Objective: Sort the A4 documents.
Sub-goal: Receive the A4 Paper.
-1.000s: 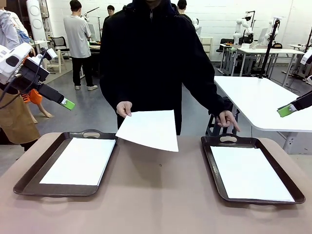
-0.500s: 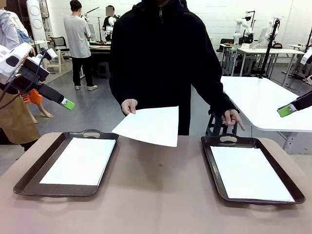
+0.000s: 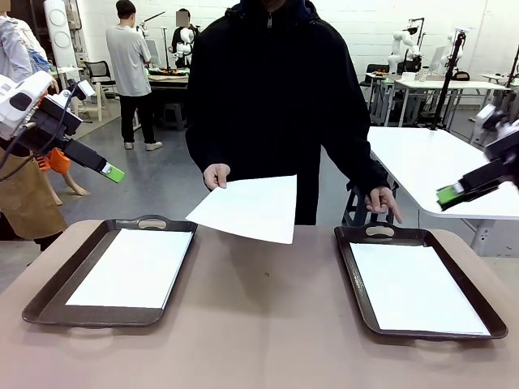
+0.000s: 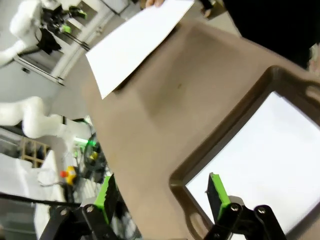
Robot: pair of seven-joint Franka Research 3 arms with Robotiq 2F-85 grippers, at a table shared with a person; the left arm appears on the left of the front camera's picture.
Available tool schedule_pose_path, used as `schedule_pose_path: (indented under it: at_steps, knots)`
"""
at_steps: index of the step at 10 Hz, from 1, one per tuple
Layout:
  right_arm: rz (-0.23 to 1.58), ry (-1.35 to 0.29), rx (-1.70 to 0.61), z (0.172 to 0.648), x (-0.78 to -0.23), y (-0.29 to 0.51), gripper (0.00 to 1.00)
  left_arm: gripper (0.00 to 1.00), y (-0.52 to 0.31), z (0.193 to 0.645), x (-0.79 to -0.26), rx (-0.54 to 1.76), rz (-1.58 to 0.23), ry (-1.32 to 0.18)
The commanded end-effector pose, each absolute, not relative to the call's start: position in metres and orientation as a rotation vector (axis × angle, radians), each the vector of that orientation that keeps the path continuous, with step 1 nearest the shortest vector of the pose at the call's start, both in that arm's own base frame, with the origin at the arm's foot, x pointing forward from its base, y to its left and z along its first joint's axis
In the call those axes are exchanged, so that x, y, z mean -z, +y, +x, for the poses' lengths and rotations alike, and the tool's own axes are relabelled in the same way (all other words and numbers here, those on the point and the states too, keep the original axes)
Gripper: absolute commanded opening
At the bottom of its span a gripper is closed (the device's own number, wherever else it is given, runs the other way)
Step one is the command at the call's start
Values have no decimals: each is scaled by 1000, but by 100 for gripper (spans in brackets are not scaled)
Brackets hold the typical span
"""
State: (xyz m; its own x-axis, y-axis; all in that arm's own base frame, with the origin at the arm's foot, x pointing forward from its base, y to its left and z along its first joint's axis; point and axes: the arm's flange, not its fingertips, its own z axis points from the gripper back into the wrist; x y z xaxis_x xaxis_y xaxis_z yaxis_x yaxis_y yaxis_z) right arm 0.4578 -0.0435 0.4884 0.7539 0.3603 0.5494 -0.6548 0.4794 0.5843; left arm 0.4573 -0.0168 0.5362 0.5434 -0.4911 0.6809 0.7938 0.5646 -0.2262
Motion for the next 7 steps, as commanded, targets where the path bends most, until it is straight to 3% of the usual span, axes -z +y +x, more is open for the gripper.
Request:
schedule_pose_path:
  at_steps: [1, 5, 7]
  knots:
    - [1026, -275, -509, 477, -468, -15, 93, 100, -17, 457, -537, 817, -559, -605]
    - [1398, -232, -219, 510, -431, 52, 93, 100, -17, 457, -537, 817, -559, -605]
    - [1386, -256, -168, 533, -403, 84, 93, 100, -17, 457, -537, 817, -559, -605]
